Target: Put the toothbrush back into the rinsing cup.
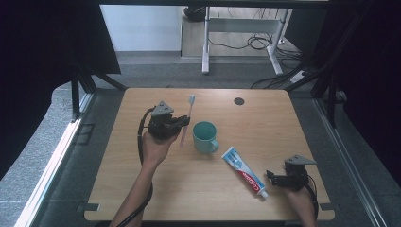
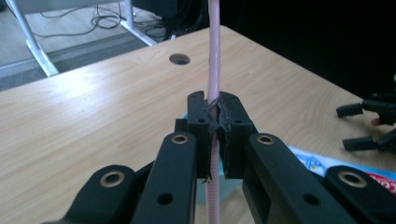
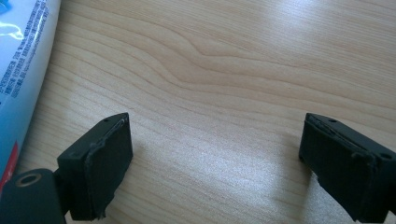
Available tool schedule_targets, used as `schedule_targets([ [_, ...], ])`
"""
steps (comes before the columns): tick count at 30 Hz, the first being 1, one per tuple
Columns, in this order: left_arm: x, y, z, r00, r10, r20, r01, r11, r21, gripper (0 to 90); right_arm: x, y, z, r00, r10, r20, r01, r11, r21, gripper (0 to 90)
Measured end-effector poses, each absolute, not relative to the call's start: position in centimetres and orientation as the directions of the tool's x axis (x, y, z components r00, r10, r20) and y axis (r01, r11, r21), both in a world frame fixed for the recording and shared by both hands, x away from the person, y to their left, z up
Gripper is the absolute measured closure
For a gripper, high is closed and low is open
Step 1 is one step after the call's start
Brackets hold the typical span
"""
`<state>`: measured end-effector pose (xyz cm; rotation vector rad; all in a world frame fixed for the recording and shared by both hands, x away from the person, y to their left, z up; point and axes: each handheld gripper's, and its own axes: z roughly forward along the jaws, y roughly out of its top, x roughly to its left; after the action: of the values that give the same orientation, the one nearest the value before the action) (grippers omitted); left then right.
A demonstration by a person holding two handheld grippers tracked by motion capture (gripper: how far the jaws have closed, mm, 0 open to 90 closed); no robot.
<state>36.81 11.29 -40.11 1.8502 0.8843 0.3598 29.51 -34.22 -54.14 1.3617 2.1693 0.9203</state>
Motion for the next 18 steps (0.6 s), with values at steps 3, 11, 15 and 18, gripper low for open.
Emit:
schedule_targets([
  [3, 37.1, 11.0, -39.9, 0.687, 0.713, -0.14, 0.401, -0.212, 0.891, 84.8, 29.5, -34.2, -54.1, -0.435, 0.9, -0.001, 0.625, 0.302, 0.72, 9.3],
  [11, 37.7, 10.0, -39.5, 0.684, 0.718, -0.128, 0.369, -0.188, 0.91, 84.8, 29.5, -34.2, -54.1, -0.435, 0.9, 0.0, 0.625, 0.302, 0.72, 9.4],
  [15, 38.1, 9.5, -39.4, 0.682, 0.72, -0.132, 0.356, -0.168, 0.919, 84.8, 29.5, -34.2, -54.1, -0.436, 0.9, -0.003, 0.623, 0.304, 0.721, 9.3],
  [18, 38.3, 8.9, -39.3, 0.685, 0.718, -0.125, 0.345, -0.168, 0.923, 84.8, 29.5, -34.2, -54.1, -0.435, 0.9, 0.0, 0.625, 0.302, 0.72, 9.4],
])
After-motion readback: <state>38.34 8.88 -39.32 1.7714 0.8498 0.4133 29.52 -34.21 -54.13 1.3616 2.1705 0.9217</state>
